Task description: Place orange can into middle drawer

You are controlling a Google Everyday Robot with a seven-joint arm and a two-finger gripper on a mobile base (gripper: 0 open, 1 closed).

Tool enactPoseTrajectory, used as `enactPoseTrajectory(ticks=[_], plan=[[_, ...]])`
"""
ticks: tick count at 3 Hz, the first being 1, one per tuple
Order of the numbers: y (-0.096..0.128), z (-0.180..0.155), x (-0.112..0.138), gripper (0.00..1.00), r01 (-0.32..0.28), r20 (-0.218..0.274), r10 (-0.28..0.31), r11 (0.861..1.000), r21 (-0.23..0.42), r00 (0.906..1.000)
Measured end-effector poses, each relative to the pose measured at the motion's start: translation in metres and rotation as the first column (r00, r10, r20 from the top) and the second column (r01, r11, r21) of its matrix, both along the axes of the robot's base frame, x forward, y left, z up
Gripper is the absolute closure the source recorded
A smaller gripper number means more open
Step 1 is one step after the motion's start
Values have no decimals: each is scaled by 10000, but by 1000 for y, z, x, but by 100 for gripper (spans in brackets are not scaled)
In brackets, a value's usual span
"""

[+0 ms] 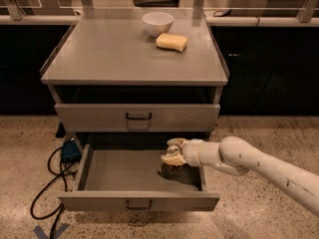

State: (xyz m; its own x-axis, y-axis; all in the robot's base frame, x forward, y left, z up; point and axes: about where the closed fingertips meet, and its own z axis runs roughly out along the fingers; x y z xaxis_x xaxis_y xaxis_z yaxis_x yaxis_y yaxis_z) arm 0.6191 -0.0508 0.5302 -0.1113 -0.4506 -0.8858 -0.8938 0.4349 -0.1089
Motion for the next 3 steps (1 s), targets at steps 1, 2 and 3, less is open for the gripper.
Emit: enactPoseTrajectory(ticks=[1, 2, 3], plan=[[6, -10, -2, 100, -187, 96, 185, 9996, 193, 9998], [25, -56, -15, 100, -308, 137, 297, 9953, 922, 9995], [25, -55, -15, 100, -313, 148, 301, 9953, 916, 9994]])
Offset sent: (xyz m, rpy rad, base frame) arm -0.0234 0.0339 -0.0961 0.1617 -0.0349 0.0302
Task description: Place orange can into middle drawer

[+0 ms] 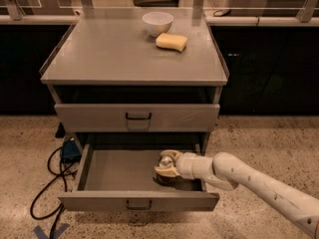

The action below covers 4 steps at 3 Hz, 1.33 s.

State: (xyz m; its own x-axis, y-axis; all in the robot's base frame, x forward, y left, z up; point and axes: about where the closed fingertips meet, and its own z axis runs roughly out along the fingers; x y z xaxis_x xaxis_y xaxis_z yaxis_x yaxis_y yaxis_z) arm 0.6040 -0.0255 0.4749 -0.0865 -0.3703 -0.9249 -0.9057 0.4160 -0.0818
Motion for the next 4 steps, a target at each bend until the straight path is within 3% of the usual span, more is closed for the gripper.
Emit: enactPoseTrajectory(ticks=[1, 4], plan=[[0, 0, 0, 81, 0, 0, 0, 10000, 0, 10000], [0, 0, 0, 11, -2, 0, 2, 10000, 1, 10000]])
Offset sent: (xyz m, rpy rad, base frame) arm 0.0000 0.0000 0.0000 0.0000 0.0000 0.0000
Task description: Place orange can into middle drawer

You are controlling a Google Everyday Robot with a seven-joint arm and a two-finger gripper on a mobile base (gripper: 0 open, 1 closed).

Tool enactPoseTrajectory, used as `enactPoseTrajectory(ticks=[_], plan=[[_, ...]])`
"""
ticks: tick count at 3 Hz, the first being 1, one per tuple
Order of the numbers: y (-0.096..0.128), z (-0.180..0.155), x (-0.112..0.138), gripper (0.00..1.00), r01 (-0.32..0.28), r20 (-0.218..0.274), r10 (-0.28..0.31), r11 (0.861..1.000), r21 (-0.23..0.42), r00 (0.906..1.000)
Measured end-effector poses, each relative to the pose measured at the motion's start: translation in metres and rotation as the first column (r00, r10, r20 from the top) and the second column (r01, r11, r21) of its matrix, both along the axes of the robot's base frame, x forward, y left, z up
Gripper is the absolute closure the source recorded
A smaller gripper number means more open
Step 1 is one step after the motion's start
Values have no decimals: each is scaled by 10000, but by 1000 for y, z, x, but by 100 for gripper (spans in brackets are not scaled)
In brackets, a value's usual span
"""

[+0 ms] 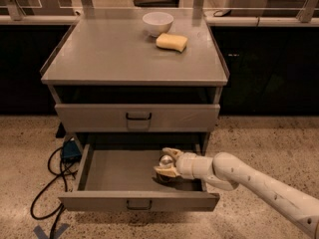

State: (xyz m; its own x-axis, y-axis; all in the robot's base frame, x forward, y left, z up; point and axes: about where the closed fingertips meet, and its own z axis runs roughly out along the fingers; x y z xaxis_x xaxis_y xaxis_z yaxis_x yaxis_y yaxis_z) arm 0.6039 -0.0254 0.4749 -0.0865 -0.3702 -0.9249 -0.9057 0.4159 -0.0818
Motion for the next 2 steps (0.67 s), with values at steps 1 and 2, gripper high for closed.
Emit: enactPoseTrajectory(ticks=[1, 2], plan=[[0, 0, 0, 0, -1, 0, 1, 10000, 0, 10000], [0, 0, 0, 0, -1, 0, 1, 10000, 0, 10000]])
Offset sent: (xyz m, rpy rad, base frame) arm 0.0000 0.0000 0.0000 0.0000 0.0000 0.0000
